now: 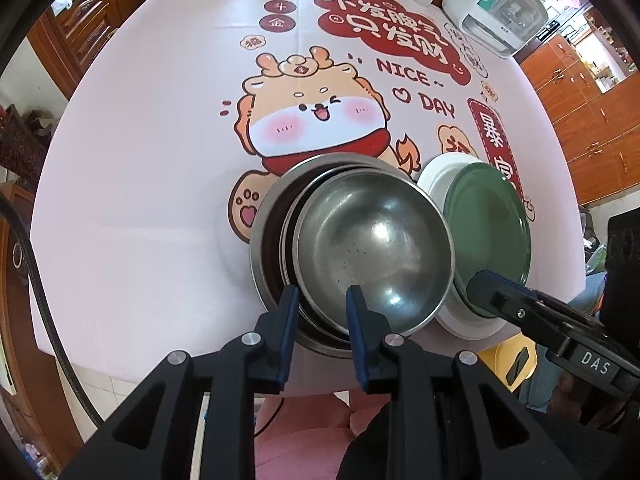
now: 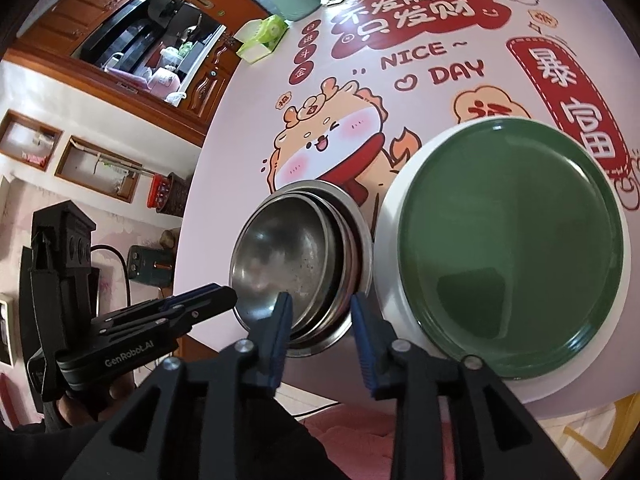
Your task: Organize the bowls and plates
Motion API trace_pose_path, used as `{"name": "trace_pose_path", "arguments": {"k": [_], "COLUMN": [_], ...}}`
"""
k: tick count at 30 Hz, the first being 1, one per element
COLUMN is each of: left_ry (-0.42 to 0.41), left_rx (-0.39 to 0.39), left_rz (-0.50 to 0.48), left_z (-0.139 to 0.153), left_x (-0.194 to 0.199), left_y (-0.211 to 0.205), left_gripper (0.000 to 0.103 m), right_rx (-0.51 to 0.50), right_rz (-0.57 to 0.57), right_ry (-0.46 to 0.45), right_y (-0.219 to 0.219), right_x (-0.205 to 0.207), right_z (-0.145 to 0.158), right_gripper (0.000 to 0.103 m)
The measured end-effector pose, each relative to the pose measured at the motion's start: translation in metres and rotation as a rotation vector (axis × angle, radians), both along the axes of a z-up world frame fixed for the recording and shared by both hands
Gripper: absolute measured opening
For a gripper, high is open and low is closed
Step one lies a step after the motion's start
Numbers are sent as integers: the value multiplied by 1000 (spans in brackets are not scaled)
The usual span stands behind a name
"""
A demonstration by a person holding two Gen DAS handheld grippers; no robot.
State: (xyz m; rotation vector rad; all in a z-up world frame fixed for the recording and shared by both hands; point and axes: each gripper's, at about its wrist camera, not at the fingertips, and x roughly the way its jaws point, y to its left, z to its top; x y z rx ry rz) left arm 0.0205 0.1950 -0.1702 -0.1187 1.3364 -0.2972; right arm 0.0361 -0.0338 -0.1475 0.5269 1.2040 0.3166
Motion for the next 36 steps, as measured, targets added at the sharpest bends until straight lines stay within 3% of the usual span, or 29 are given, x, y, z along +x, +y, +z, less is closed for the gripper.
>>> {"name": "trace_pose_path", "arguments": {"k": [3,11,13,15,16,25,36], "left_ry": [-7,5,15,25,29,106,194], "left_rx": [-4,-6,-6,-13,-15,-32,-49], "left_rz": [-2,12,15,18,17,1,-20], "left_z": [1,-3,-5,-7,-8,-31,-62], "left_x": [3,16,21,25,26,41,57], "left_y": [3,12,14,16,16,18,15], "left_gripper": [25,31,43,51,51,53,53], "right_rx": [22,157,206,239,256,373,407], "right_rz": [-17,-103,-125,-140,-147,-196,-223], "right_ry": [22,122,152,176,183,249,256], "right_y": [-3,-19,-22,-23,-24,-23,-20], "right_x": [0,2,4,5,5,12,20], "right_z": [-6,-34,-43,-48,-51,-70,-75], "right_gripper": [42,42,45,63,64,64,63]}}
